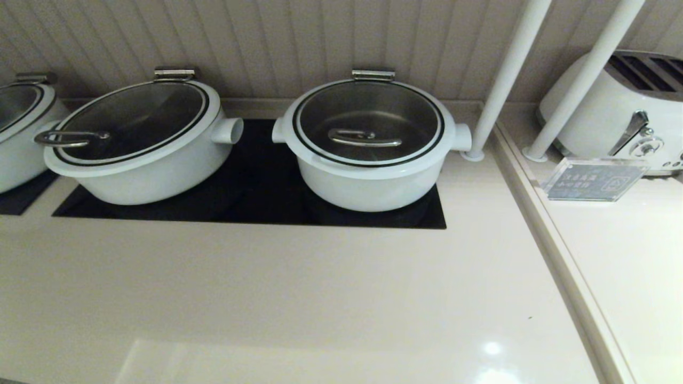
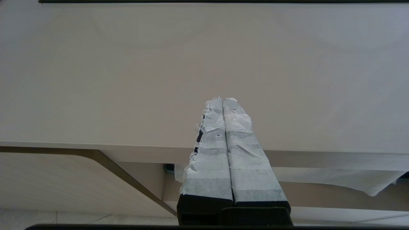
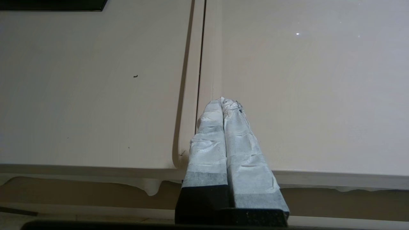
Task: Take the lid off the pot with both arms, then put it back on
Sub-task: Open the food pot lid a small opening with the right arm
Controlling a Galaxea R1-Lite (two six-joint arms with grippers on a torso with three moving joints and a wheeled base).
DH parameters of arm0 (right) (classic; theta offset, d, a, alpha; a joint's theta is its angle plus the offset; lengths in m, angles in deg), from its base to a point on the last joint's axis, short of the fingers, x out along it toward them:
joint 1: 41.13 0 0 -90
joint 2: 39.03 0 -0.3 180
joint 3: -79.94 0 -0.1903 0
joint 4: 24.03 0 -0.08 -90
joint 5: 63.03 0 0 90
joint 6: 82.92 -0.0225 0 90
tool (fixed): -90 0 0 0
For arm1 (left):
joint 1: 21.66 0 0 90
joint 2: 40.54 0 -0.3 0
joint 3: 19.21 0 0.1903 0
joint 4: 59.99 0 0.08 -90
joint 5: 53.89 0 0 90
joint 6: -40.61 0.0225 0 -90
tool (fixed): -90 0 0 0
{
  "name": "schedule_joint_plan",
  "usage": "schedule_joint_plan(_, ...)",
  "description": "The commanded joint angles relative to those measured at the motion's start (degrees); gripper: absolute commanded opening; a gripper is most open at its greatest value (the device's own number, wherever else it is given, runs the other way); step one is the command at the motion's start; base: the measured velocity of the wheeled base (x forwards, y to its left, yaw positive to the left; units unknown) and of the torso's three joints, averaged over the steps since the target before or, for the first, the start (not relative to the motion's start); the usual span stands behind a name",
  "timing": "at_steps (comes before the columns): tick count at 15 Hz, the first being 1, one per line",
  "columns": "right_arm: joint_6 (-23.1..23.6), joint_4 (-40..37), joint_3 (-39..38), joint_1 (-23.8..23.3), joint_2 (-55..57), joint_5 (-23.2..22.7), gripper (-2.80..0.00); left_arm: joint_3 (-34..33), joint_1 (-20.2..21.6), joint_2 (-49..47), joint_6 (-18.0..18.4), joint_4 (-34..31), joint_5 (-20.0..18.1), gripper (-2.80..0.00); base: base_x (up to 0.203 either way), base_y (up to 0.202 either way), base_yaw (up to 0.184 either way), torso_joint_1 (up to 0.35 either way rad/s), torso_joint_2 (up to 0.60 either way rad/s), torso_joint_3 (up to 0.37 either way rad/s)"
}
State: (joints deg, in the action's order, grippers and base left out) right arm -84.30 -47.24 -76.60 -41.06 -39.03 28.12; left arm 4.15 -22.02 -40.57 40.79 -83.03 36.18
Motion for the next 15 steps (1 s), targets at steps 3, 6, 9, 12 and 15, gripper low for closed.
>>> schedule_joint_plan(3,-0.25,0.11,-0.01,0.01,0.0,-0.06,-2.8,0.0,0.0,-0.06,0.08,0.02,0.01,-2.8,0.0,0.0,0.0,0.0,0.0,0.0)
schedule_joint_plan(6,0.72,0.08,-0.03,0.01,0.0,-0.49,-2.8,0.0,0.0,-0.06,0.07,0.02,-0.01,-2.8,0.0,0.0,0.0,0.0,0.0,0.0)
schedule_joint_plan(9,0.76,0.02,-0.01,0.01,0.0,-0.62,-2.8,0.0,0.0,-0.06,0.08,0.02,0.01,-2.8,0.0,0.0,0.0,0.0,0.0,0.0)
schedule_joint_plan(12,2.17,1.1,0.27,0.05,0.0,-0.77,-2.8,0.0,0.0,-0.03,0.08,0.02,0.01,-2.8,0.0,0.0,0.0,0.0,0.0,0.0)
schedule_joint_plan(15,3.65,0.93,3.42,0.1,0.04,-4.44,-2.8,0.0,0.09,-0.06,0.04,0.02,0.01,-2.8,0.0,0.0,0.0,0.0,0.0,0.0)
